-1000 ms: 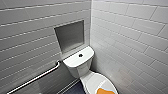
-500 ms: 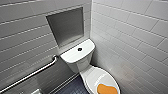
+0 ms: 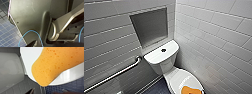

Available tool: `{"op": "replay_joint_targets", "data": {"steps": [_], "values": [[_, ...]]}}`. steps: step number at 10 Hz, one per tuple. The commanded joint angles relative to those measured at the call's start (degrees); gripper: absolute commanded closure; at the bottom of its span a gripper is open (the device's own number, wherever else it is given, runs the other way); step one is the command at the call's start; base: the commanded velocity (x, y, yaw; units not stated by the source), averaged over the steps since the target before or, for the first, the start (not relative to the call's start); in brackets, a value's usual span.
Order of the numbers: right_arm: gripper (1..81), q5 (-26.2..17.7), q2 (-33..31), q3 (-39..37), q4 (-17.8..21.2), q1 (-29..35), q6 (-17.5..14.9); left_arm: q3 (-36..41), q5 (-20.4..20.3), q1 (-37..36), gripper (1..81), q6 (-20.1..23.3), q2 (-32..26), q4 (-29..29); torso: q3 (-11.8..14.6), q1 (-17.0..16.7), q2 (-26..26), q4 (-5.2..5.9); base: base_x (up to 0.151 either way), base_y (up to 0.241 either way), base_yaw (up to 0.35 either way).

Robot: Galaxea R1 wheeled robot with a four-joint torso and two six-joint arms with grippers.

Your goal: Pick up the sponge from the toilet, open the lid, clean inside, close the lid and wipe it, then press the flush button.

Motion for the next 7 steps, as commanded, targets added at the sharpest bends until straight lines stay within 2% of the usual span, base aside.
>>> {"op": "replay_joint_targets", "data": {"steps": [1, 2, 4, 7], "values": [[1.0, -2.44, -0.62, 1.06, 0.91, 4.33, 0.25, 0.38, 4.56, 1.35, 1.0, 0.43, -0.20, -0.43, -3.57, 3.58, -5.57, 1.90, 0.000, 0.000, 0.000], [1.0, -2.61, -0.97, 1.06, 2.66, 4.51, 0.25, 0.38, 4.56, 1.43, 1.0, 0.43, -0.28, -0.43, -1.05, 0.90, -1.42, 0.11, 0.000, 0.000, 0.000], [1.0, -2.53, -1.94, 1.24, 3.80, 5.12, 0.25, 0.38, 4.56, 1.35, 1.0, 0.42, -0.28, -0.43, -2.34, 2.03, -3.17, 0.36, 0.000, 0.000, 0.000], [1.0, -2.70, -3.00, -0.33, 5.74, 5.38, 0.16, 0.38, 4.65, 1.35, 1.0, 0.34, -0.20, -0.43, -2.60, 2.32, -3.52, 0.36, 0.000, 0.000, 0.000]]}}
